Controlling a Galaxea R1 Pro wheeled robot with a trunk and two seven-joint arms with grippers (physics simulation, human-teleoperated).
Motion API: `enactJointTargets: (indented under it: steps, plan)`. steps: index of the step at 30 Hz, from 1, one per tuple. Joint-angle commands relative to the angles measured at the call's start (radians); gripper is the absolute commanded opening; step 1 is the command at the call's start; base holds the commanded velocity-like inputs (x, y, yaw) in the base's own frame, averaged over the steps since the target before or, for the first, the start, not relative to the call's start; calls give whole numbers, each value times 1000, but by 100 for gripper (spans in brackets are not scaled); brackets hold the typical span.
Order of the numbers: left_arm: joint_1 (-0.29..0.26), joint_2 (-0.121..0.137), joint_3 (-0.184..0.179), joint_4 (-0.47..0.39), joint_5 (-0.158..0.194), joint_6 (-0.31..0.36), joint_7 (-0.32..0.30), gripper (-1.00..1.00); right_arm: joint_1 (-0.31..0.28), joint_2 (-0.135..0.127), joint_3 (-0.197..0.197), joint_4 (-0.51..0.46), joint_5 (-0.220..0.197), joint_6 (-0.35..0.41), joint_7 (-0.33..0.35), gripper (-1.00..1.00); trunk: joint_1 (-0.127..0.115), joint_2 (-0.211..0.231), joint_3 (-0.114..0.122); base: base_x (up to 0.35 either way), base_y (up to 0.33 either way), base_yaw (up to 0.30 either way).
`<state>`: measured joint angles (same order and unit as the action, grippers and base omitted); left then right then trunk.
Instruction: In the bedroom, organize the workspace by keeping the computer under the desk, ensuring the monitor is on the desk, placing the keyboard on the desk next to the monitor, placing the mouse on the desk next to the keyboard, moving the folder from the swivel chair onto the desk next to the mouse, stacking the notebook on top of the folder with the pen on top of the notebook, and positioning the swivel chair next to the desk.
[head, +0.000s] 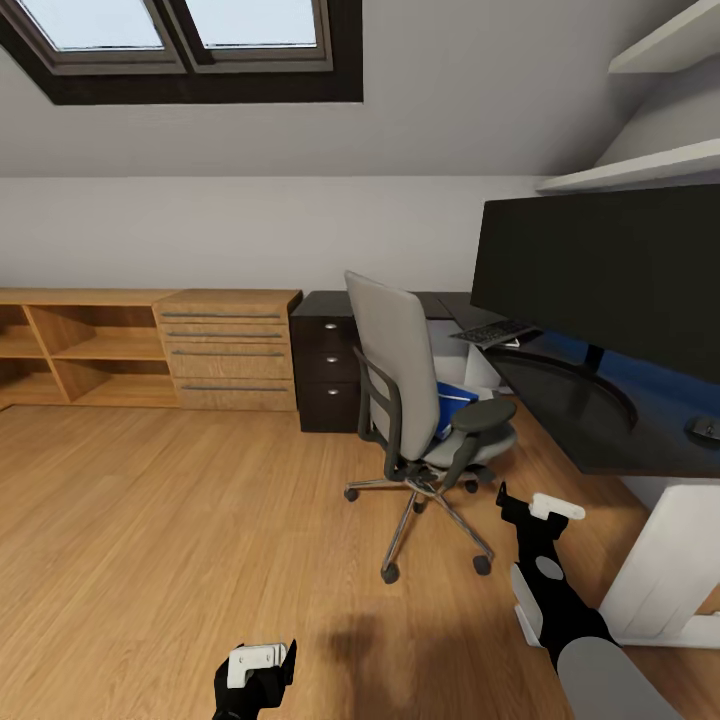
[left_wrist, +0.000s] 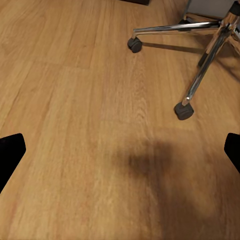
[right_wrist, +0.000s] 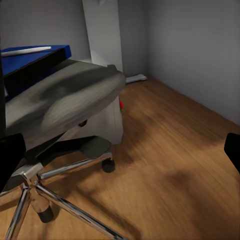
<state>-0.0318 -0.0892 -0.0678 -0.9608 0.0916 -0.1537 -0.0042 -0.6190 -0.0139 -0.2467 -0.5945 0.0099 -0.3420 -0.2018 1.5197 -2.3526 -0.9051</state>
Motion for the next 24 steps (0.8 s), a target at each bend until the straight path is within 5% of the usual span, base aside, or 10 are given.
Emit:
enactJointTargets:
  steps: [1, 24]
  plan:
    - [0, 0, -1, 0, 10, -3, -1, 100, -1, 0, 0, 1, 1, -3, -2, 100, 0, 0, -1, 0, 0, 0]
    - [0, 3, -1, 28, 10, -7, 1, 100, -1, 0, -1, 1, 2, -3, -2, 100, 0, 0, -1, 58, 0, 0]
